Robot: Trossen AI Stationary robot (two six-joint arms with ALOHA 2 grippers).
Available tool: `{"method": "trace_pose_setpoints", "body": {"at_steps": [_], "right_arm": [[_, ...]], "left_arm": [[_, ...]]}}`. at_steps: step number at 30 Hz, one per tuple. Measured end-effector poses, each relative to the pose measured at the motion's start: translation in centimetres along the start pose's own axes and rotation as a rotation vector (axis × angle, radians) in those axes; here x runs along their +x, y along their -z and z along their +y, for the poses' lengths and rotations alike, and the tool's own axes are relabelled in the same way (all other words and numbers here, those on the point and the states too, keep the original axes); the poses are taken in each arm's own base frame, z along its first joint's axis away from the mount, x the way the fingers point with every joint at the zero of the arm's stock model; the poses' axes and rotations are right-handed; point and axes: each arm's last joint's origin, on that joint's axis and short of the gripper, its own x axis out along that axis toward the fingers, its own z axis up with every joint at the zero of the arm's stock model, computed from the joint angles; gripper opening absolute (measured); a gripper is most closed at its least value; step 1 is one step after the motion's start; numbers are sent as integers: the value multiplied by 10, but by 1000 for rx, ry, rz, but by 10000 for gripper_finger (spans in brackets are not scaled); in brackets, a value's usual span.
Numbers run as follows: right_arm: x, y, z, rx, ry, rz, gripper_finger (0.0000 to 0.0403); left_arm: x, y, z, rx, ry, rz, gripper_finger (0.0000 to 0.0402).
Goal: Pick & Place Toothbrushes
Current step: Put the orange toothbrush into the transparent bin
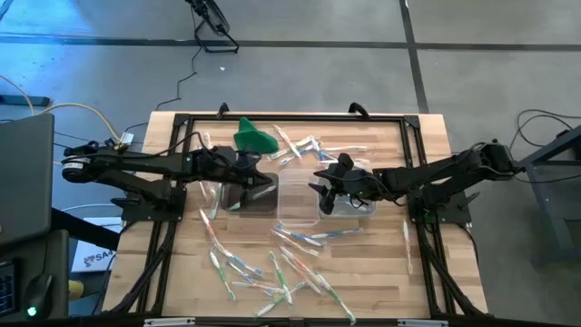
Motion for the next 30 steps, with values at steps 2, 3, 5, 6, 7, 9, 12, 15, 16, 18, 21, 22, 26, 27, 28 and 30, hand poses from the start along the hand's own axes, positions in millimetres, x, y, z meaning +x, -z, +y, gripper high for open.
{"method": "trace_pose_setpoints", "body": {"at_steps": [2, 3, 5, 6, 7, 9, 12, 15, 16, 18, 21, 22, 26, 27, 28, 30], "right_arm": [[0, 0, 0, 0, 0, 0, 180], [0, 0, 0, 0, 0, 0, 180], [0, 0, 0, -1, 0, 0, 180], [0, 0, 0, -2, 0, 0, 180], [0, 0, 0, -2, 0, 0, 180], [0, 0, 0, -1, -1, -2, 180], [0, 0, 0, -2, -1, -2, 180], [0, 0, 0, -1, -1, -2, 180], [0, 0, 0, 1, -5, -1, 180], [0, 0, 2, 9, -18, 3, 180], [-1, 0, 2, 11, -22, 4, 180], [-1, 0, 2, 11, -22, 4, 180], [-1, 0, 2, -3, -22, 3, 180], [-1, 0, 2, -8, -22, 3, 180], [-1, 0, 2, -10, -22, 3, 180], [-1, 0, 2, -11, -22, 4, 180]], "left_arm": [[0, 2, 0, -2, -2, 16, 1], [0, 2, 0, -3, -3, 18, 1], [0, 1, 0, -3, -3, 15, 1], [0, 1, 0, -3, -3, 15, 1], [0, 2, 0, -3, -3, 16, 1], [0, 2, 0, -3, -3, 16, 1], [0, 1, 0, -3, -12, 14, 1], [0, 1, 1, -3, -16, 11, 1], [0, 1, 1, -3, -16, 11, 1], [0, 1, 1, -3, -16, 11, 1], [0, 1, 1, -3, -16, 11, 1], [0, 1, 1, -3, -16, 11, 1], [0, 1, 1, -3, -15, 11, 1], [0, 1, 1, -3, -15, 11, 1], [0, 1, 1, -3, -15, 11, 1], [0, 1, 1, -3, -15, 11, 1]]}}
